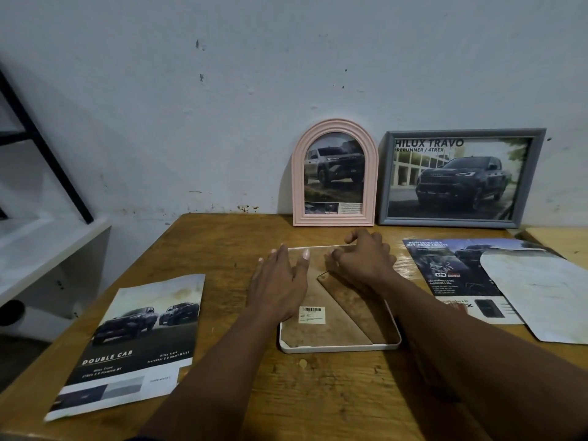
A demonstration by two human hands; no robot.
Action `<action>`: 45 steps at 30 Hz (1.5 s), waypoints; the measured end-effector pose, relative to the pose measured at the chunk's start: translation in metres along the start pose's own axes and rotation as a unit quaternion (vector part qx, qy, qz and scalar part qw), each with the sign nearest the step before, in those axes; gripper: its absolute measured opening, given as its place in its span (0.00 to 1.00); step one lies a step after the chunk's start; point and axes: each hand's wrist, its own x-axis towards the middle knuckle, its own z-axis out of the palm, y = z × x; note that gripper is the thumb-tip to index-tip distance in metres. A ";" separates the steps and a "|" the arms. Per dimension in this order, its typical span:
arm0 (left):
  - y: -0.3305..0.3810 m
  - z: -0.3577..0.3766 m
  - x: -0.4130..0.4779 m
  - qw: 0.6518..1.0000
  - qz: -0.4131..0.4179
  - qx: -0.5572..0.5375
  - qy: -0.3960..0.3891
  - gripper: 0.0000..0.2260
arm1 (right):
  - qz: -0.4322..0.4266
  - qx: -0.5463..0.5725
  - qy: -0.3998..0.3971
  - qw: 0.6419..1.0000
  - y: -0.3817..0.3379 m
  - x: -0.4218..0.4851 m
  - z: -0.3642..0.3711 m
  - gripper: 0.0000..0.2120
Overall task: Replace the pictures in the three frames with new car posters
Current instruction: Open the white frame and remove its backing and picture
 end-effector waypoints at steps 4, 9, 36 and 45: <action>0.001 -0.004 0.001 1.000 0.012 0.010 0.008 0.35 | 0.041 0.116 0.042 0.992 -0.001 0.008 0.002 0.13; -0.002 -0.003 0.005 1.000 0.013 0.010 0.002 0.37 | 0.049 0.187 0.058 0.979 -0.001 0.008 0.000 0.10; -0.015 -0.008 0.018 0.990 0.050 -0.080 0.101 0.38 | -0.030 0.193 -0.022 0.980 -0.009 -0.009 -0.025 0.19; 0.044 -0.022 0.014 0.985 0.137 -0.099 0.040 0.24 | -0.015 0.251 0.051 0.967 0.006 -0.002 -0.102 0.19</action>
